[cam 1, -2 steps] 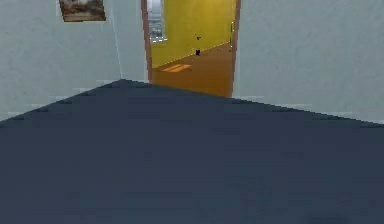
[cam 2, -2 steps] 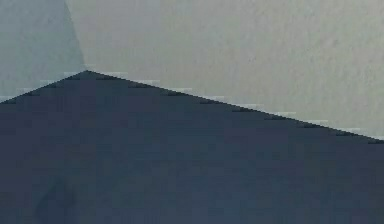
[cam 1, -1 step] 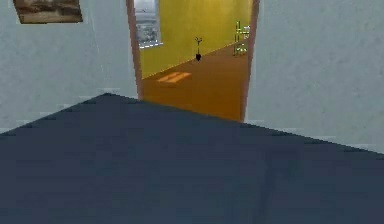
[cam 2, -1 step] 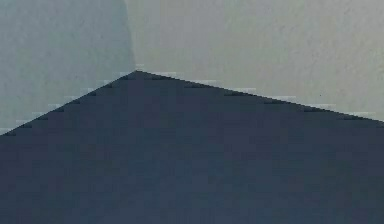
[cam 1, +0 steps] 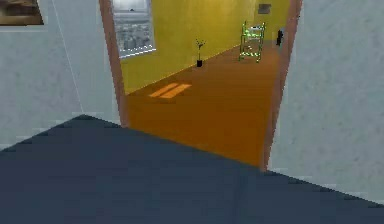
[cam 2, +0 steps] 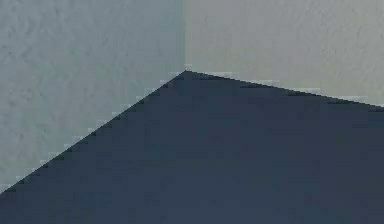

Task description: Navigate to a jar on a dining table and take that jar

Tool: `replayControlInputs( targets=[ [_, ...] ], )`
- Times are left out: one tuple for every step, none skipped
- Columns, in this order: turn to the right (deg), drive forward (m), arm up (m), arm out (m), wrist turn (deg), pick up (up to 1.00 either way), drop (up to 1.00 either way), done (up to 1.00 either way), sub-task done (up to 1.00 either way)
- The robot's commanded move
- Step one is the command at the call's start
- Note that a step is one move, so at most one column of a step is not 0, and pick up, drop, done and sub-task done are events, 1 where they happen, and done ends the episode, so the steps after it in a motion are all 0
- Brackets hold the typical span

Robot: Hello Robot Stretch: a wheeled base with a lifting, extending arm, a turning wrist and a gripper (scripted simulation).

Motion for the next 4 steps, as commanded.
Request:
replayControlInputs(
  targets=[
    [0.0, 1.0, 0.0, 0.0, 0.0, 0.0, 0.0, 0.0, 0.0],
    [0.0, 0.7, 0.0, 0.0, 0.0, 0.0, 0.0, 0.0, 0.0],
    [36.0, 0.0, 0.0, 0.0, 0.0, 0.0, 0.0, 0.0, 0.0],
    [0.0, 0.05, 0.0, 0.0, 0.0, 0.0, 0.0, 0.0, 0.0]
  ],
)
